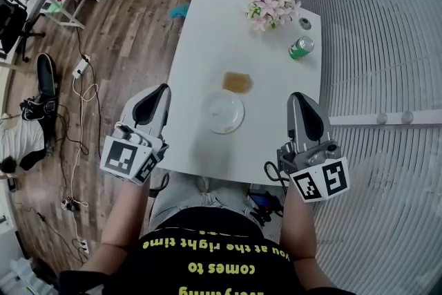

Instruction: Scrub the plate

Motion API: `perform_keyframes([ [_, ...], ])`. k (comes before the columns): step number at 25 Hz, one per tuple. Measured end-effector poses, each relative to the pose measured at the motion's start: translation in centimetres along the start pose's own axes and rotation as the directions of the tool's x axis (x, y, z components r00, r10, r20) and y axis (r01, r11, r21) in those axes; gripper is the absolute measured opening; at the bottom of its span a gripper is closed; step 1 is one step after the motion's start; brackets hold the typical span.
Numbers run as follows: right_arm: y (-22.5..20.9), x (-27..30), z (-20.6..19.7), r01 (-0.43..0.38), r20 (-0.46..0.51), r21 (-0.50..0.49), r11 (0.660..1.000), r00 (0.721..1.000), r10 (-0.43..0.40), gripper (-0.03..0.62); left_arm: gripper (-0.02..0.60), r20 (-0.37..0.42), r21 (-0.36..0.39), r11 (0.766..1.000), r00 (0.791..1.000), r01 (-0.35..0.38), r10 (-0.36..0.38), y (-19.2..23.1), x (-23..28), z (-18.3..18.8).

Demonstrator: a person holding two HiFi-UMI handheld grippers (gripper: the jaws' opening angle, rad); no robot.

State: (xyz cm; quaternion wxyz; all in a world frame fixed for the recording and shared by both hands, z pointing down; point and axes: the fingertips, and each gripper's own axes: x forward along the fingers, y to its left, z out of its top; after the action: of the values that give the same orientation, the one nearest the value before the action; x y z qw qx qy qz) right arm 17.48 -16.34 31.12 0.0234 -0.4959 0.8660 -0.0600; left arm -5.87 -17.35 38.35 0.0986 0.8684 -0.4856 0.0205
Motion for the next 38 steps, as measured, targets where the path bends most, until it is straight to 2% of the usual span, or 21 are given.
perform_keyframes([
  [4, -0.2, 1.2, -2.0, -0.031, -0.066, -0.005, 1.000, 0.997, 0.031, 0.006, 0.005, -0.048, -0.015, 1.000, 0.999, -0.008, 0.007, -0.1, 0.4, -2.0],
  [9, -0.3, 2.9, -5.5, -0.075, -0.157, -0.006, 0.997, 0.985, 0.073, 0.006, 0.005, -0.084, -0.025, 0.999, 0.996, 0.036, -0.038, -1.0, 1.4, -5.2],
  [16, -0.3, 5.4, -8.9, -0.134, -0.269, -0.052, 0.990, 0.956, 0.116, 0.006, 0.005, -0.187, -0.080, 0.995, 0.980, 0.052, -0.066, -1.7, 1.9, -10.4],
  [25, -1.1, 8.2, -12.9, -0.211, -0.374, -0.074, 0.975, 0.912, 0.169, 0.006, 0.005, -0.251, -0.146, 0.989, 0.965, 0.039, -0.075, -1.4, 2.9, -13.9],
  [28, -0.8, 8.7, -14.1, -0.259, -0.411, -0.069, 0.963, 0.887, 0.210, 0.009, 0.005, -0.272, -0.176, 0.984, 0.958, 0.039, -0.087, -1.5, 3.1, -14.8],
  [29, -0.7, 8.9, -14.6, -0.277, -0.426, -0.067, 0.959, 0.877, 0.223, 0.020, 0.005, -0.281, -0.183, 0.982, 0.955, 0.040, -0.092, -1.5, 3.2, -15.2],
  [31, -0.7, 9.2, -15.8, -0.305, -0.459, -0.068, 0.950, 0.855, 0.242, 0.081, 0.005, -0.299, -0.195, 0.980, 0.949, 0.044, -0.102, -1.8, 3.4, -15.9],
  [38, -0.9, 10.2, -20.0, -0.390, -0.571, -0.095, 0.916, 0.775, 0.271, 0.123, 0.018, -0.346, -0.236, 0.971, 0.929, 0.049, -0.131, -2.4, 4.1, -17.9],
])
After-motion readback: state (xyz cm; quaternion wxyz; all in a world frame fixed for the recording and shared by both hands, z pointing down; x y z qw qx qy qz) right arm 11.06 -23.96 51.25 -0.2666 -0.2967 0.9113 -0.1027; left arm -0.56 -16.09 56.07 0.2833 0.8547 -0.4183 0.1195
